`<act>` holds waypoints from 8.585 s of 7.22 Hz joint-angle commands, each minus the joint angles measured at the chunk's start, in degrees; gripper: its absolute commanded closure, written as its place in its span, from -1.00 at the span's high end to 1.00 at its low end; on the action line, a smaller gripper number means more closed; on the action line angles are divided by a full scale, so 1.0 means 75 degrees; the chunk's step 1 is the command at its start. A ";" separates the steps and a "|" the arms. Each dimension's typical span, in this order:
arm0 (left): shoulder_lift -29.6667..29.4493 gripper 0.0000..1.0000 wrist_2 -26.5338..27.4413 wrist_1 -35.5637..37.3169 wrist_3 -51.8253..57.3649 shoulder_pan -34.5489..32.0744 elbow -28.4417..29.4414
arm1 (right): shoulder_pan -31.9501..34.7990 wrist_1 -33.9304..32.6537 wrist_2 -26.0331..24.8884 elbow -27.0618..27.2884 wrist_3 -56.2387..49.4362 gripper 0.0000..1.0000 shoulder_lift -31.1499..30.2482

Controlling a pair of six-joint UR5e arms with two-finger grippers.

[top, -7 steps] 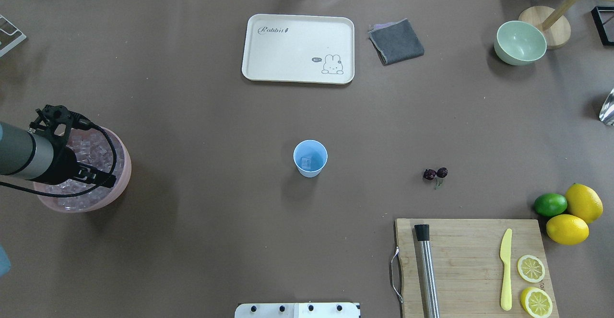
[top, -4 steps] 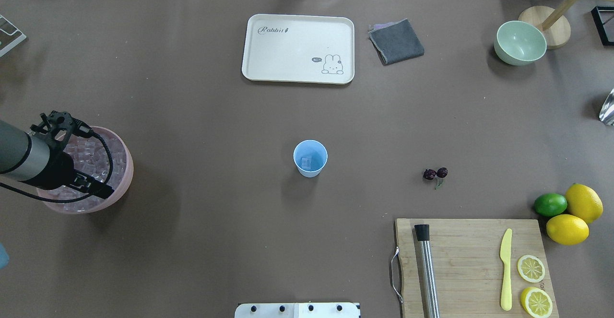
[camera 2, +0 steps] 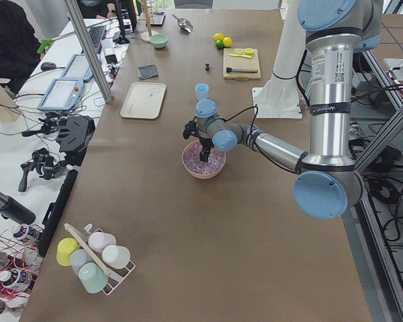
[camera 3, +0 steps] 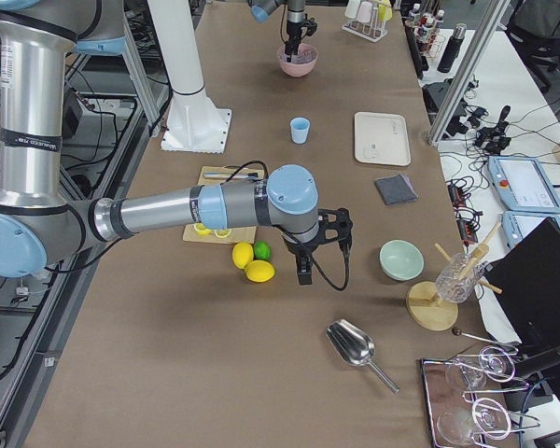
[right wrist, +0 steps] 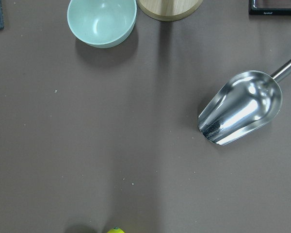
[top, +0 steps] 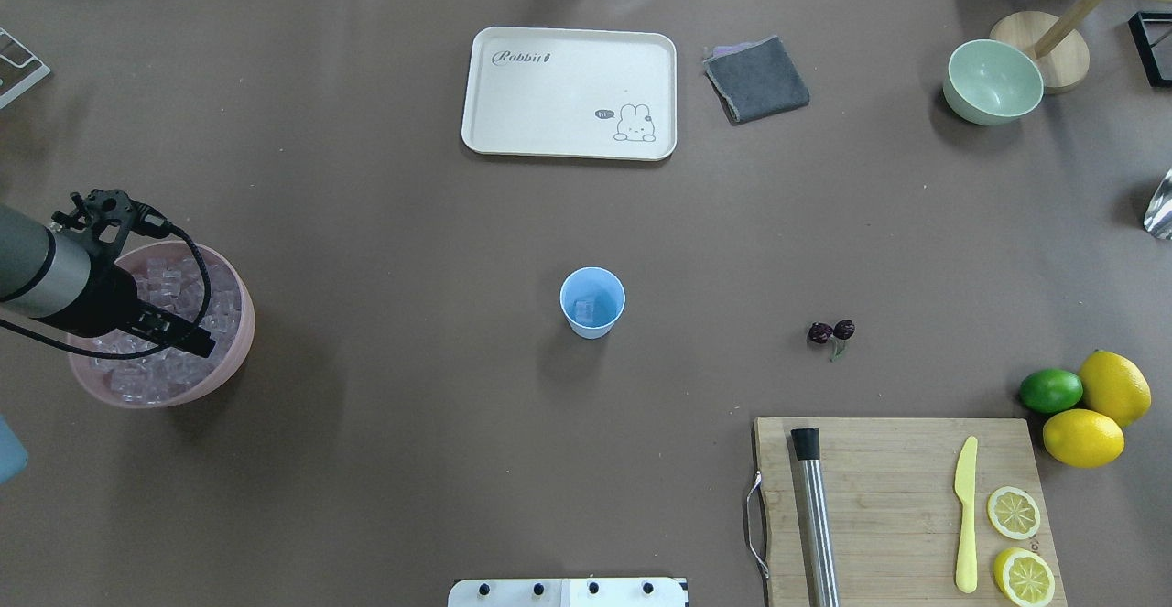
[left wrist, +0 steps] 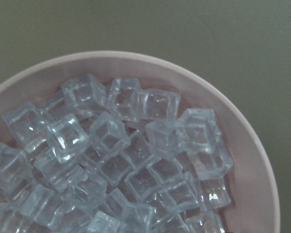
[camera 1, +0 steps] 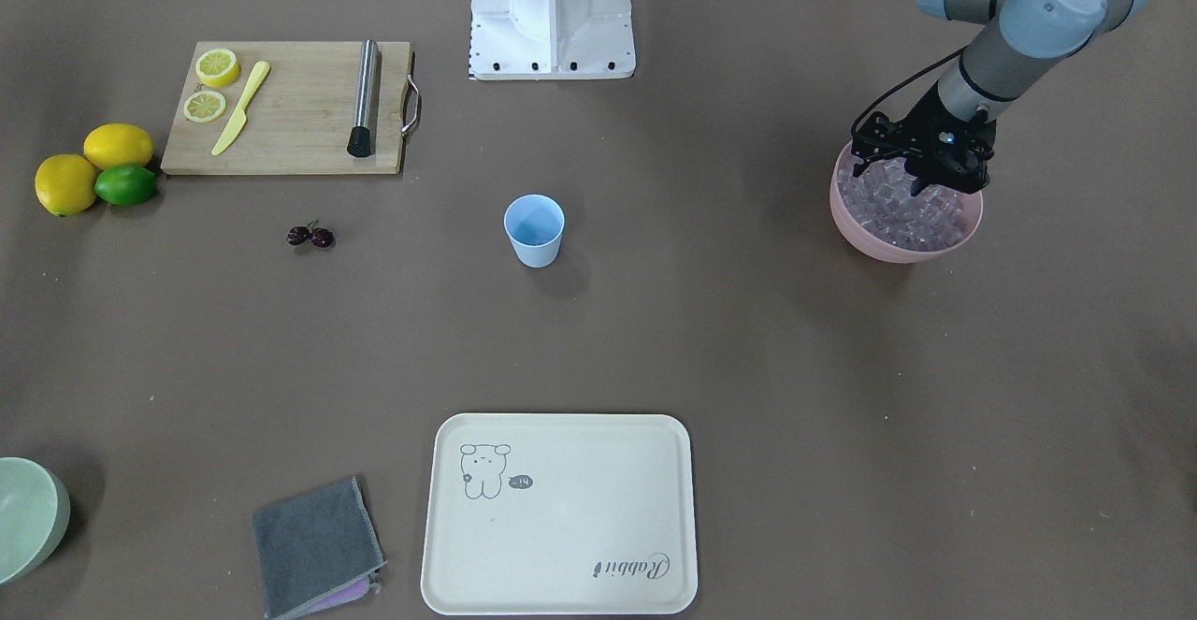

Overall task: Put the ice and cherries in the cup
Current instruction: 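Lower the left gripper into the bowl and grasp another ice cube, then lift the second ice cube out of the bowl with the left gripper, then carry the ice cube over the light-blue cup and release it, then move the empty left gripper back over the pink ice bowl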

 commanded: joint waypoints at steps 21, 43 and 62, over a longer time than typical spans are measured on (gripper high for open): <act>-0.0102 -0.60 -0.0215 -0.0008 -0.0020 -0.0004 0.0224 | 0.0012 0.0000 -0.0024 0.0029 -0.0015 1.00 0.0230; -0.5868 -1.00 0.3898 0.0074 -0.4696 0.2621 0.1828 | -0.0047 -0.0012 0.0047 0.0005 -0.0015 1.00 0.0171; -0.1841 0.95 0.2937 0.3824 -0.1567 0.0019 -0.1813 | -0.0527 -0.0023 0.0105 -0.0065 0.0489 1.00 0.0476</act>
